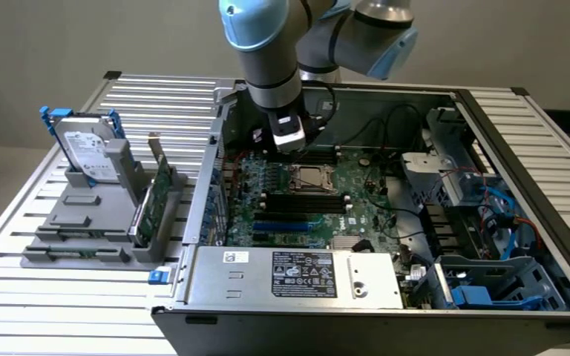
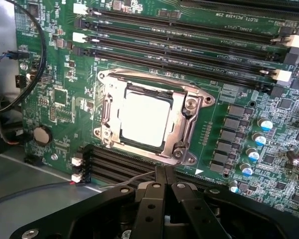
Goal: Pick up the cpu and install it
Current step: 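Install the first cpu locking lever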
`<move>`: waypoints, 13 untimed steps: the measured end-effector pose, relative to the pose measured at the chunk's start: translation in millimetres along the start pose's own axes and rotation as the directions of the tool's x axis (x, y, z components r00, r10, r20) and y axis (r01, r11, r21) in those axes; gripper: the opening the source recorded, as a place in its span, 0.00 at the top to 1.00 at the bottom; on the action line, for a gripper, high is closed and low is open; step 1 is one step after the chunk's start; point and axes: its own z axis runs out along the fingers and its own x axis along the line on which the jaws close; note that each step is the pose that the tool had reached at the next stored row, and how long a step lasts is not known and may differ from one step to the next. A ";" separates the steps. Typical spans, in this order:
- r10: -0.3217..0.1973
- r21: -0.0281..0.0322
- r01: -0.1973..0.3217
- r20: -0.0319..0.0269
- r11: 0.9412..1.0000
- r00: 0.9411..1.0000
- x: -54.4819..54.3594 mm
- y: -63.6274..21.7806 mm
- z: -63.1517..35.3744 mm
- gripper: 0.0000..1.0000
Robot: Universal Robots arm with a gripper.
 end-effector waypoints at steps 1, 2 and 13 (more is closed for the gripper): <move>0.007 -0.001 -0.007 0.005 1.000 1.000 0.0 -0.1 0.1 0.89; 0.013 -0.001 -0.013 0.009 1.000 1.000 0.0 -0.3 0.2 0.89; 0.040 0.004 -0.040 0.020 0.999 0.999 0.4 -3.5 1.2 0.89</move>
